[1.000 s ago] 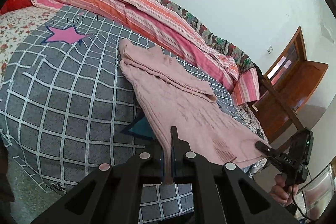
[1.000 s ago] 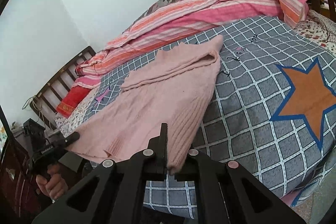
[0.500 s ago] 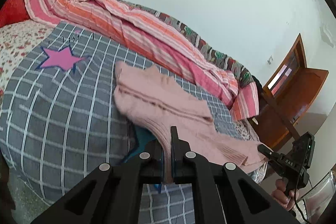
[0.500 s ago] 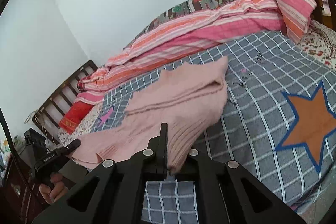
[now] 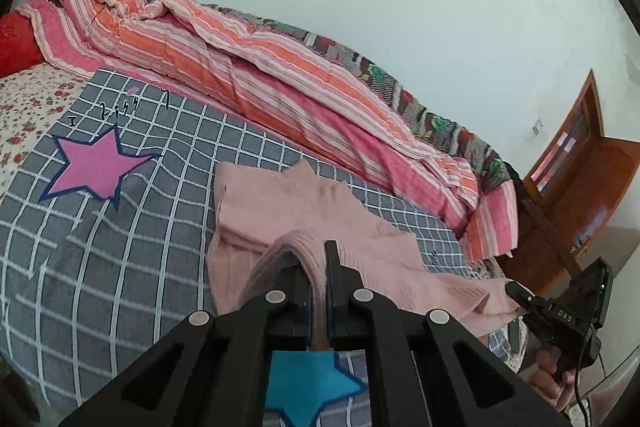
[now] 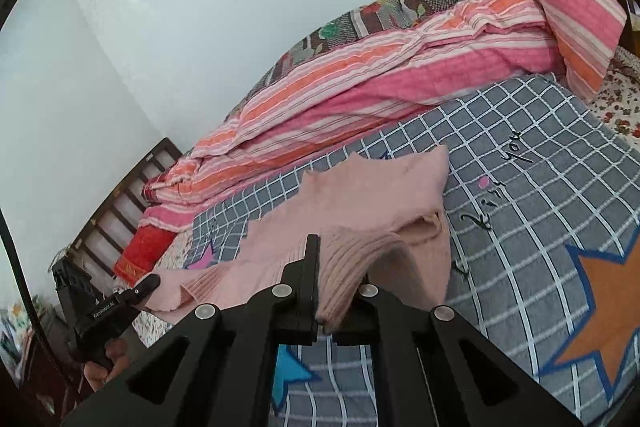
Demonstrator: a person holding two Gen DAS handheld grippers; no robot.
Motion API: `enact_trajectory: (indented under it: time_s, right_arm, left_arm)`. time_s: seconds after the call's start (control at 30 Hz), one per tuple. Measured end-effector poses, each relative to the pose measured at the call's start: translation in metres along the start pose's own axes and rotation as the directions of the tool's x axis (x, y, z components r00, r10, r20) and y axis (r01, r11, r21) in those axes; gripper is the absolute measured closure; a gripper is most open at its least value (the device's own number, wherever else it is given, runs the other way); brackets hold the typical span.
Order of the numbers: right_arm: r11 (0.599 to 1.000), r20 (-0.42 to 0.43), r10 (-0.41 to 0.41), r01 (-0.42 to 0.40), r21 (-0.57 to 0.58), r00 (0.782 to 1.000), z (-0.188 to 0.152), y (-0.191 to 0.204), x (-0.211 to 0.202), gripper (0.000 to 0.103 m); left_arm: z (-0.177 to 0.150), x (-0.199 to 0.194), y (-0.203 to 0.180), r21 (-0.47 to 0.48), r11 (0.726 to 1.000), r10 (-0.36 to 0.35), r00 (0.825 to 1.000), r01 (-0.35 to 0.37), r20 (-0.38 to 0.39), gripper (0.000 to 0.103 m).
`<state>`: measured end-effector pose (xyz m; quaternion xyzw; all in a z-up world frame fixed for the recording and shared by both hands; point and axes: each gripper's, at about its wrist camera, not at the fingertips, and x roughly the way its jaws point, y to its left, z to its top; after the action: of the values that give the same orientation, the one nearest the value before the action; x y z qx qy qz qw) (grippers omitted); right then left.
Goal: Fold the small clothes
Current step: 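Grasp the hem with the left gripper while the right gripper grasps the hem too, then lift the hem with both grippers, fold it over toward the collar, release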
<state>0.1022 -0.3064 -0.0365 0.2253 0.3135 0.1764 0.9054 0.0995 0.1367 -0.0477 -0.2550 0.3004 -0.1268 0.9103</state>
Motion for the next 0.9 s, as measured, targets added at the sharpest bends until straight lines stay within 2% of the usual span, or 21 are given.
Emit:
enact_trajectory:
  time_s: [0.2, 0.3, 0.5, 0.73, 0.83, 0.9]
  right_arm:
    - [0.993, -0.034, -0.036, 0.04, 0.112, 0.999, 0.03, -0.02, 0.051, 0.099]
    - [0.99, -0.049, -0.047, 0.053, 0.133, 0.998, 0.042, -0.027, 0.076, 0.099]
    - [0.985, -0.094, -0.057, 0.071, 0.159, 0.994, 0.06, -0.046, 0.121, 0.099]
    - [0.984, -0.156, -0.1, 0.121, 0.134, 0.983, 0.079, -0.06, 0.181, 0.099]
    - [0.981, -0.175, -0.102, 0.128, 0.143, 0.979, 0.081, -0.069, 0.201, 0.098]
    - [0.98, -0.182, -0.094, 0.123, 0.154, 0.979, 0.082, -0.075, 0.212, 0.093]
  left_arm:
    - [0.026, 0.051, 0.009, -0.069, 0.997, 0.017, 0.999, -0.019, -0.03, 0.097]
    - [0.036, 0.077, 0.012, -0.084, 0.996, 0.033, 0.998, -0.038, -0.053, 0.097]
    - [0.053, 0.134, 0.021, -0.078, 0.991, 0.106, 0.99, -0.113, -0.09, 0.097]
    - [0.064, 0.188, 0.033, -0.079, 0.983, 0.155, 0.978, -0.167, -0.138, 0.097]
    - [0.067, 0.204, 0.046, -0.124, 0.982, 0.124, 0.979, -0.145, -0.163, 0.096]
    - [0.069, 0.214, 0.053, -0.152, 0.985, 0.049, 0.982, -0.077, -0.181, 0.093]
